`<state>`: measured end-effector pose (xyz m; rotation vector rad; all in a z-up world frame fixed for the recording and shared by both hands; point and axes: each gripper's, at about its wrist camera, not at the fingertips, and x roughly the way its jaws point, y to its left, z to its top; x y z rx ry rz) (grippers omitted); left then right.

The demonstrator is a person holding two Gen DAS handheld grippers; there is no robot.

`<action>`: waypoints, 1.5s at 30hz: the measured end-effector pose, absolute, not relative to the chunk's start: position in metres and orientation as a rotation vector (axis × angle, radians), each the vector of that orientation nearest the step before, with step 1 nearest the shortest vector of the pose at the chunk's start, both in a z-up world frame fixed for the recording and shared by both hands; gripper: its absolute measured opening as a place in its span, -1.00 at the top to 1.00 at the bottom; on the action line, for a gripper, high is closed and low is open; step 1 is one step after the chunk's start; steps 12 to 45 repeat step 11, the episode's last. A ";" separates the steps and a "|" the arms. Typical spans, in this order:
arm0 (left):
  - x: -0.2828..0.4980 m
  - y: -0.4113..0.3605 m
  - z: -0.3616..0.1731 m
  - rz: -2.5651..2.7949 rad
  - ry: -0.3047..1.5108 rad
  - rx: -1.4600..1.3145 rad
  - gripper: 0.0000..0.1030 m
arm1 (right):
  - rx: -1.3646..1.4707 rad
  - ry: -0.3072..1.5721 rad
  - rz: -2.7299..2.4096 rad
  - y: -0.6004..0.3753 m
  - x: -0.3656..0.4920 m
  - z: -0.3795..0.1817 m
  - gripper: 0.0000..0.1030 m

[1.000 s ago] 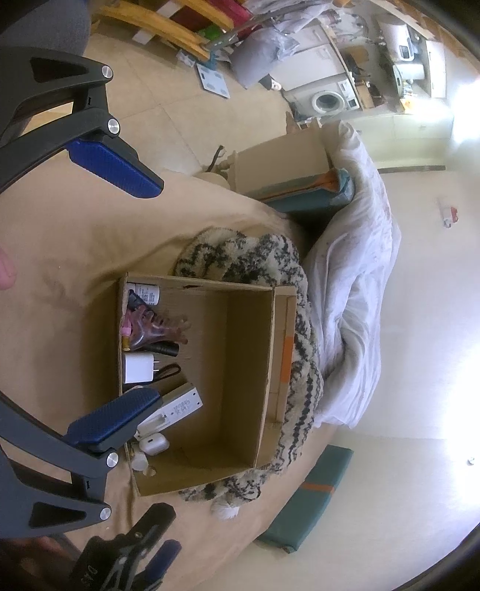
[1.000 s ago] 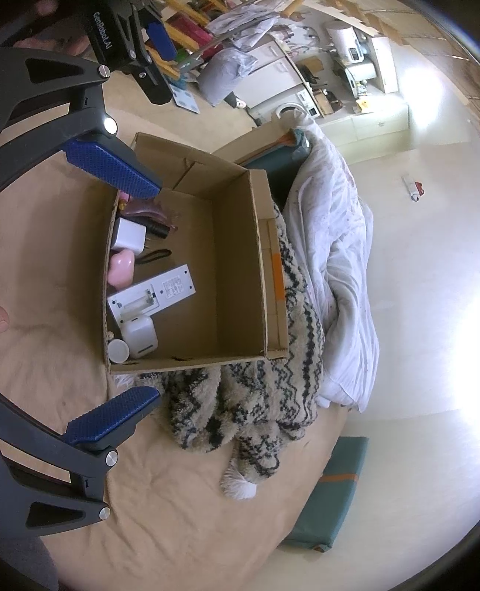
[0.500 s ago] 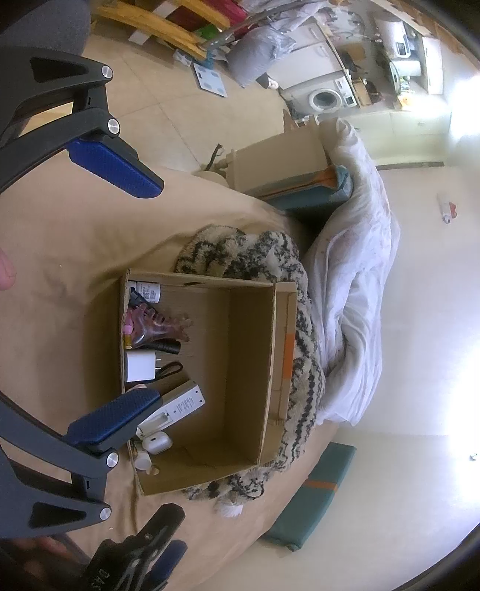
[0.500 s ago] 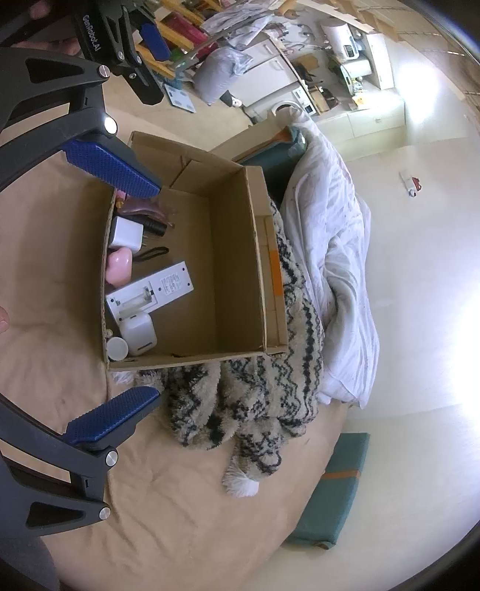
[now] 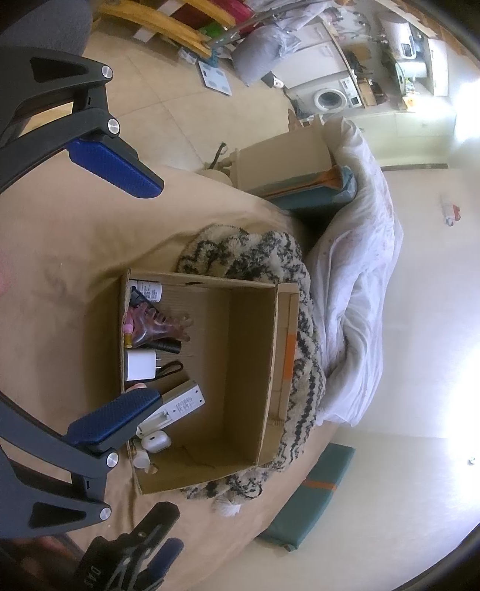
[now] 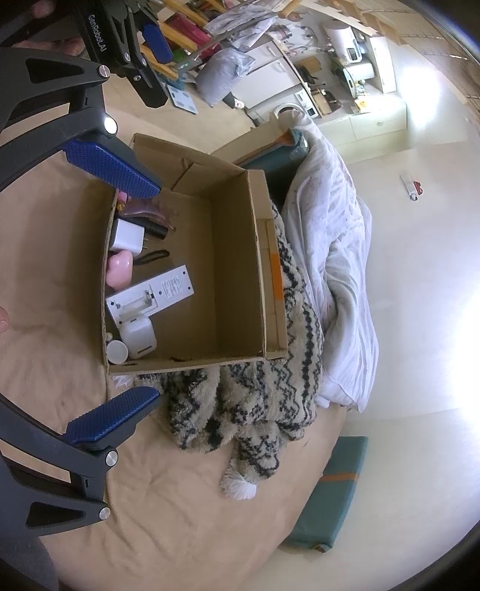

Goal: Organize rigid objects

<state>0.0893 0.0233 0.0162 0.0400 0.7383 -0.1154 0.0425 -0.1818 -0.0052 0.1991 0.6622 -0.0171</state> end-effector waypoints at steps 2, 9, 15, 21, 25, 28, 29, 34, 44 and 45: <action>0.090 0.023 0.015 -0.122 0.740 0.035 -0.99 | 0.196 0.662 -0.015 -0.181 0.043 -0.005 -1.00; 0.090 0.020 0.013 -0.127 0.745 0.035 -0.99 | 0.201 0.663 -0.018 -0.181 0.043 -0.005 -1.00; 0.090 0.018 0.013 -0.128 0.745 0.035 -0.99 | 0.202 0.663 -0.016 -0.181 0.043 -0.005 -1.00; 0.090 0.018 0.013 -0.128 0.745 0.035 -0.99 | 0.202 0.663 -0.016 -0.181 0.043 -0.005 -1.00; 0.090 0.018 0.013 -0.128 0.745 0.035 -0.99 | 0.202 0.663 -0.016 -0.181 0.043 -0.005 -1.00; 0.090 0.018 0.013 -0.128 0.745 0.035 -0.99 | 0.202 0.663 -0.016 -0.181 0.043 -0.005 -1.00; 0.090 0.018 0.013 -0.128 0.745 0.035 -0.99 | 0.202 0.663 -0.016 -0.181 0.043 -0.005 -1.00; 0.090 0.018 0.013 -0.128 0.745 0.035 -0.99 | 0.202 0.663 -0.016 -0.181 0.043 -0.005 -1.00; 0.090 0.018 0.013 -0.128 0.745 0.035 -0.99 | 0.202 0.663 -0.016 -0.181 0.043 -0.005 -1.00; 0.090 0.018 0.013 -0.128 0.745 0.035 -0.99 | 0.202 0.663 -0.016 -0.181 0.043 -0.005 -1.00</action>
